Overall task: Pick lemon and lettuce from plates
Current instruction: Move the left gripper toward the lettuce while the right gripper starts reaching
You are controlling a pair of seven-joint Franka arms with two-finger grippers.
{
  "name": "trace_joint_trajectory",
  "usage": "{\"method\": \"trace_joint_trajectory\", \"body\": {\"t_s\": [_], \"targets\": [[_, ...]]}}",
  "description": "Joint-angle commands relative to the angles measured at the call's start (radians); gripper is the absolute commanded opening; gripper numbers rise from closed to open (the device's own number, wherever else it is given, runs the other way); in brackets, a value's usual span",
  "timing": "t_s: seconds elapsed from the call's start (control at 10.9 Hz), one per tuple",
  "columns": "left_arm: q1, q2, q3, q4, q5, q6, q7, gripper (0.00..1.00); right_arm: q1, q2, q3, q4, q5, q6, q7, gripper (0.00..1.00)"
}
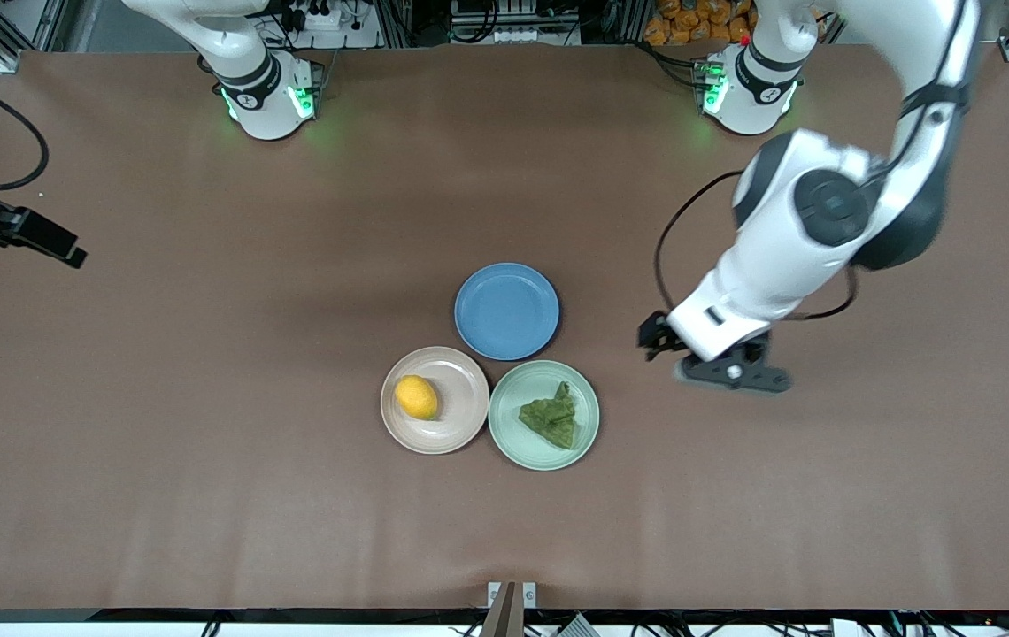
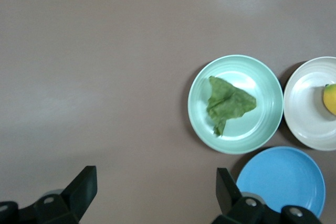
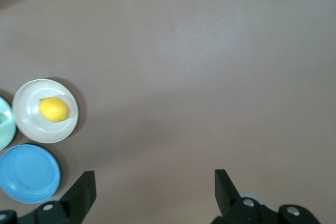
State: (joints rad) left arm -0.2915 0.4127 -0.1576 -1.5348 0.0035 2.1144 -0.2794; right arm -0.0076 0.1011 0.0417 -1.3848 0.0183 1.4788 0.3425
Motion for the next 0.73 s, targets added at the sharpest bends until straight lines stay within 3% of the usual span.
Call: {"method": "trace_joint_trajectory", "body": {"t_s": [0.0,0.37,0.64], "targets": [[-0.059,0.127,0.01,0.061,0.007,0.131,-0.026,0.95,0.003,0.011,-0.002,-0.002,0.064,0.014,0.03,1.0],[-0.139,0.276,0.015,0.067,0.009,0.407,-0.055,0.95,0.09,0.038,-0.002,-0.002,0.063,0.029,0.145,1.0],[-0.19,0.345,0.038,0.068,0.068,0.493,-0.046,0.95,0.185,0.077,-0.002,-0.002,0.061,0.063,0.147,1.0]]}}
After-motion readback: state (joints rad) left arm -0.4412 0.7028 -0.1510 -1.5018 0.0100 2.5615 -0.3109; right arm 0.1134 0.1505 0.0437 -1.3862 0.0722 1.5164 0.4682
